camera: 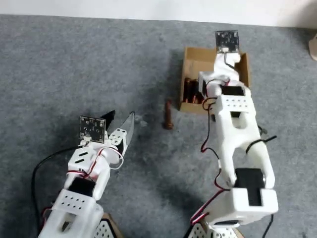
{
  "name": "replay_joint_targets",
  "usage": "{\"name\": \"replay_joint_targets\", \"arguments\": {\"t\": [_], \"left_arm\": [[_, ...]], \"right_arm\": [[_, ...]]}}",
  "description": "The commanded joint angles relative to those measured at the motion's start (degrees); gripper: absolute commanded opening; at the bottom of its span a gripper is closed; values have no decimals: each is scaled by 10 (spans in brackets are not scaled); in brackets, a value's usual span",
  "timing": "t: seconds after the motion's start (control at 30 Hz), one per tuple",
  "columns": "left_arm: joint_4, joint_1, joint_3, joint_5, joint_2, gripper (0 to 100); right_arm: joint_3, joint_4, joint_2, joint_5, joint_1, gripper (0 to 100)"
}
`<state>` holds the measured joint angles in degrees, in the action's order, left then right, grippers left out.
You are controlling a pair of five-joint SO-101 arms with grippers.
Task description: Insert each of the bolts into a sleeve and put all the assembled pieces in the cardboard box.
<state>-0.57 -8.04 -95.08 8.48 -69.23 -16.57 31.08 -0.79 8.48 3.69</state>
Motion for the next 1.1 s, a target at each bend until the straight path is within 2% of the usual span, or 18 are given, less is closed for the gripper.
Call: {"name": "replay_joint_targets", "arguments": {"t": [0.0, 0.13, 0.27, 0.37, 0.53, 0.67, 0.83, 0.97, 1.07], "left_arm": [[12, -7, 4, -3, -6, 181], [12, -7, 4, -3, -7, 181], [12, -7, 4, -3, -8, 181], [12, -7, 4, -3, -8, 181], [12, -10, 4, -3, -8, 181], [12, -10, 4, -3, -8, 181], [12, -9, 4, -3, -8, 181], [12, -9, 4, -3, -7, 181], [12, -8, 4, -4, -7, 181]], "right_arm": [[31, 73, 51, 68, 2, 6], [31, 171, 58, 167, -15, 6], [30, 240, 57, 303, -45, 6], [30, 269, 56, 339, -65, 6], [29, 269, 55, 358, -80, 6], [2, 271, 55, 459, -80, 19], [-29, 267, 55, 542, -80, 178], [-41, 250, 55, 639, -80, 188], [-66, 192, 55, 659, -80, 188]]}}
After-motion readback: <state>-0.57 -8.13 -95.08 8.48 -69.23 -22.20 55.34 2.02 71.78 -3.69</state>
